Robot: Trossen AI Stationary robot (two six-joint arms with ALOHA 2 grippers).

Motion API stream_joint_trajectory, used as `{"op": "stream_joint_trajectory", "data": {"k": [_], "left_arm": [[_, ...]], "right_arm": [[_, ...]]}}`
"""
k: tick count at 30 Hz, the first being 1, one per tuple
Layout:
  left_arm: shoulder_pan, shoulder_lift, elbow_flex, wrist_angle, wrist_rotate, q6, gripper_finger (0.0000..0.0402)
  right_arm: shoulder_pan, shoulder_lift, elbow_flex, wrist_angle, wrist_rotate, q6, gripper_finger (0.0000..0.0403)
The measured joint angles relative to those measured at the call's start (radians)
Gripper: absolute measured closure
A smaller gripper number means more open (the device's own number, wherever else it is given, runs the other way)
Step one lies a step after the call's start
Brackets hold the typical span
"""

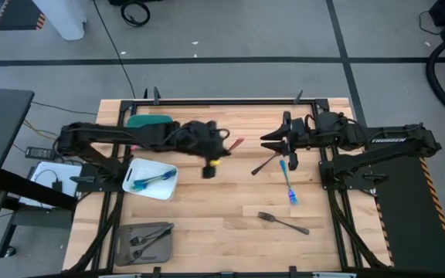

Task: Sort silverware by color (type)
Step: Put the pink fork into the green bin

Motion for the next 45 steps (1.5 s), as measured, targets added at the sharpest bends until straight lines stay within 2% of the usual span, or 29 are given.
{"op": "stream_joint_trajectory", "data": {"k": [7,13,17,21,24,28,39,45], "left_arm": [[-0.082,-0.102,0.0,-0.359,0.001,-0.187,0.0386],[-0.154,-0.125,0.0,-0.572,0.0,-0.298,0.0386],[-0.176,-0.129,0.0,-0.695,-0.091,-0.31,0.0386],[-0.147,-0.13,0.0,-0.861,-0.188,-0.311,0.0386],[-0.089,-0.13,0.0,-0.96,-0.19,-0.315,0.0386],[0.023,-0.129,0.0,-1.015,-0.191,-0.281,0.0386],[0.462,-0.129,0.0,-1.072,-0.19,-0.053,0.0385],[0.65,-0.129,-0.002,-1.074,-0.158,-0.035,0.0385]], "right_arm": [[0.0,0.029,-0.001,-0.126,0.001,0.032,0.03],[0.0,0.104,-0.002,-0.124,0.007,0.032,0.03],[0.0,0.165,-0.002,-0.121,0.028,0.033,0.03],[-0.002,0.227,-0.002,-0.068,0.044,0.022,0.03],[-0.012,0.247,-0.002,-0.002,0.046,-0.012,0.03],[-0.024,0.248,-0.002,0.021,0.046,-0.026,0.03],[-0.025,0.26,-0.002,-0.075,0.046,-0.023,0.03],[-0.02,0.264,-0.003,-0.136,0.046,0.028,0.03]]}}
